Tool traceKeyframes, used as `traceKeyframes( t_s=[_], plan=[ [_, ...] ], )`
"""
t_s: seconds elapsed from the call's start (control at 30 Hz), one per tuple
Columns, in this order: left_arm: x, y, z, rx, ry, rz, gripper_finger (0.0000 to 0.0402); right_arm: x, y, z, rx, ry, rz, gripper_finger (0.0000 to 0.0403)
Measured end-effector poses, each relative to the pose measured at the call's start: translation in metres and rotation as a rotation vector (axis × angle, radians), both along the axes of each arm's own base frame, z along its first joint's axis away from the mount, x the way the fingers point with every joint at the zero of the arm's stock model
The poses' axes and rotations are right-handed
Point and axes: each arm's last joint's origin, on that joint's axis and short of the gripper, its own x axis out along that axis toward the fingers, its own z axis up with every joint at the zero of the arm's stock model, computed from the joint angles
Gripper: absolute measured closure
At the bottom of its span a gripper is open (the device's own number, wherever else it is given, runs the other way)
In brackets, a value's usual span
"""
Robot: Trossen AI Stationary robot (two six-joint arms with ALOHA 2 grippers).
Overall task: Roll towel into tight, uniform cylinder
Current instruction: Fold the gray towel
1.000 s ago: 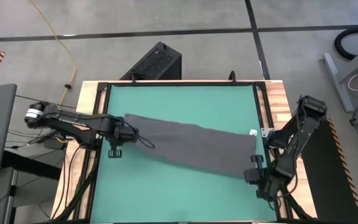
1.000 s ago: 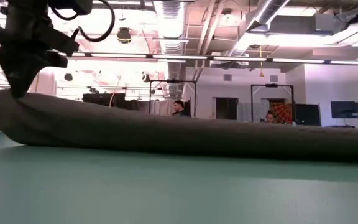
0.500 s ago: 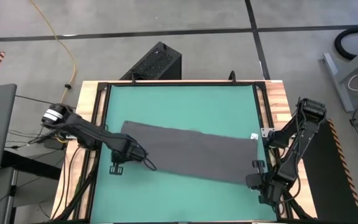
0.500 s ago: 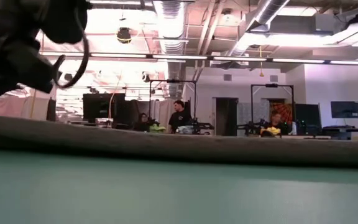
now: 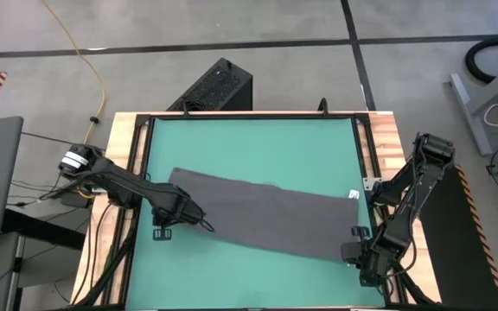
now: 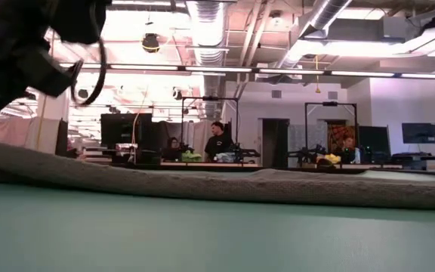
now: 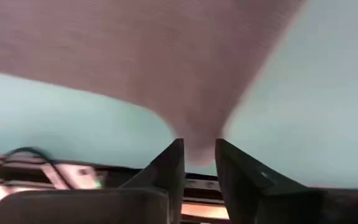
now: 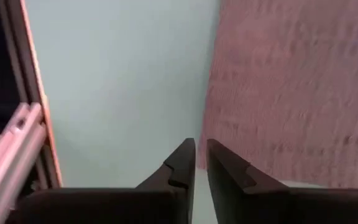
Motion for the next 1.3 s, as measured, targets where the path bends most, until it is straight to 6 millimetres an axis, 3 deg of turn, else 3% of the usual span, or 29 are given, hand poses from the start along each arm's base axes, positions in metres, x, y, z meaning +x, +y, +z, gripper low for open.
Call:
traceKeyframes(
  t_s=[0.3,0.4,0.5,0.6,0.73,0.83,0.97,1.17,1.3],
  plan=[
    [0.000,0.016,0.044,0.010,-0.291,0.088,0.0309,-0.001,-0.017,0.035,0.174,-0.084,0.034,0.0275],
    [0.011,0.020,0.041,0.019,-0.479,0.110,0.0314,-0.004,-0.026,0.046,0.166,-0.178,0.096,0.0256],
    [0.030,0.023,0.019,-0.001,-0.636,0.107,0.0322,-0.003,-0.038,0.049,0.040,-0.334,0.121,0.0250],
    [0.048,0.026,-0.008,-0.043,-0.718,0.115,0.0332,0.005,-0.052,0.035,-0.037,-0.391,0.102,0.0255],
    [0.062,0.018,-0.039,-0.274,-0.653,0.122,0.0350,0.011,-0.069,0.004,-0.080,-0.382,0.045,0.0271],
    [0.065,0.006,-0.057,-0.423,-0.544,0.125,0.0371,0.010,-0.079,-0.017,-0.119,-0.351,0.017,0.0279],
    [0.060,-0.007,-0.074,-0.473,-0.396,0.135,0.0398,0.007,-0.082,-0.033,-0.085,-0.351,-0.001,0.0283],
    [0.057,-0.015,-0.071,-0.488,-0.349,0.112,0.0401,0.005,-0.067,-0.033,0.116,-0.380,0.011,0.0283],
    [0.066,-0.011,-0.046,-0.438,-0.481,0.048,0.0401,0.004,-0.061,-0.027,0.162,-0.423,0.045,0.0283]
  ],
)
